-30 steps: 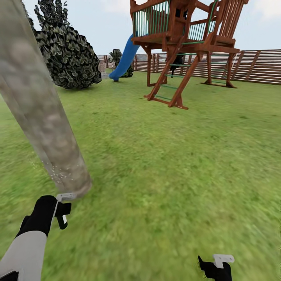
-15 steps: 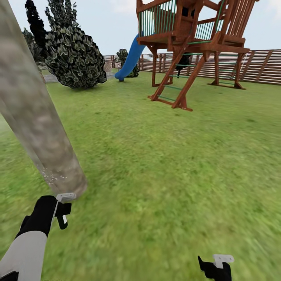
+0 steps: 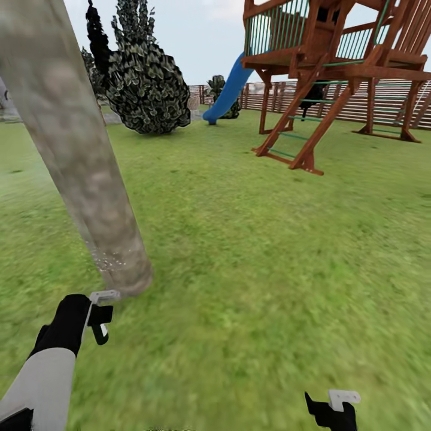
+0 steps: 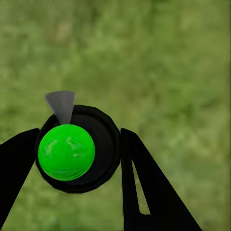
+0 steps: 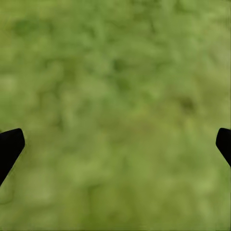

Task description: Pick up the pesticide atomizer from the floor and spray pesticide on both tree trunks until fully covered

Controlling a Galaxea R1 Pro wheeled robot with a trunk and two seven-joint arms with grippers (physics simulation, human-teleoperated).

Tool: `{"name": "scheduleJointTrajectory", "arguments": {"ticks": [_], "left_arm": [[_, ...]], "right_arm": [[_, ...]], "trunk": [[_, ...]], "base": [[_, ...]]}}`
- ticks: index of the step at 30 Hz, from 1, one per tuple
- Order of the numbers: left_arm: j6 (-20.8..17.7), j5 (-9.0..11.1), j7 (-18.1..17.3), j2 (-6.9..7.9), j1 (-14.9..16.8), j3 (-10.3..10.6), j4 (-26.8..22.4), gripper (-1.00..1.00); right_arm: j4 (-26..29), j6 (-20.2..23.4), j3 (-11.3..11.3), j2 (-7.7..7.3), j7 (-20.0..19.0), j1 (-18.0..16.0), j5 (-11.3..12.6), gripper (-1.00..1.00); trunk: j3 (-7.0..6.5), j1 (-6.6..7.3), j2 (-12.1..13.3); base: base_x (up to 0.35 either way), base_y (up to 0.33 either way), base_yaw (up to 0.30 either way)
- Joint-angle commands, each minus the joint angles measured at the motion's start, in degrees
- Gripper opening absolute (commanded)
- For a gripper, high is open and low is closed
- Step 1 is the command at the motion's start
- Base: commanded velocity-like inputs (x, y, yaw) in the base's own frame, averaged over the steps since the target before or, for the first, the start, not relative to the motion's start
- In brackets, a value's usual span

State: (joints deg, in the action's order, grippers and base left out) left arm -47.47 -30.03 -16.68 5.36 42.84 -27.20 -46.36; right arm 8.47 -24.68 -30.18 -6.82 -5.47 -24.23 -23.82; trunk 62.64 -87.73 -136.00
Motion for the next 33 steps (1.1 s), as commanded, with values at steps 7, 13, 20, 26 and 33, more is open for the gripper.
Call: {"name": "scheduleJointTrajectory", "arguments": {"ticks": [7,13,20,26,33], "left_arm": [[-4.4,-1.2,-0.6,0.02,11.5,0.2,0.1,-1.0],[-5.7,-1.5,-0.6,0.45,11.9,0.2,-0.1,-1.0],[-5.7,-1.5,-0.6,0.54,12.1,0.2,-0.2,-1.0],[-8.2,-1.7,-0.6,0.82,12.0,0.2,-4.2,-1.0],[-9.1,-1.7,-0.5,1.7,12.0,0.2,-5.2,-1.0]], "right_arm": [[0.0,-0.2,-0.5,-0.12,-0.4,0.0,-0.2,1.0],[0.0,-0.2,-0.5,-0.13,-0.4,0.0,-0.2,1.0],[0.0,-0.2,-0.5,-0.13,-0.5,0.0,-0.2,1.0],[0.0,-0.1,-0.5,-0.13,-0.5,0.0,-0.2,1.0],[0.0,-0.1,-0.5,-0.04,-0.5,0.0,-0.2,1.0]], "trunk": [[0.05,0.01,0.0],[0.05,0.01,0.0],[0.05,0.01,0.0],[0.05,0.01,0.0],[0.05,0.01,0.0]], "base": [[0.0,0.0,0.067],[0.026,-0.035,0.0],[0.125,-0.23,0.0],[-0.126,-0.227,0.034],[0.008,-0.046,0.252]]}}
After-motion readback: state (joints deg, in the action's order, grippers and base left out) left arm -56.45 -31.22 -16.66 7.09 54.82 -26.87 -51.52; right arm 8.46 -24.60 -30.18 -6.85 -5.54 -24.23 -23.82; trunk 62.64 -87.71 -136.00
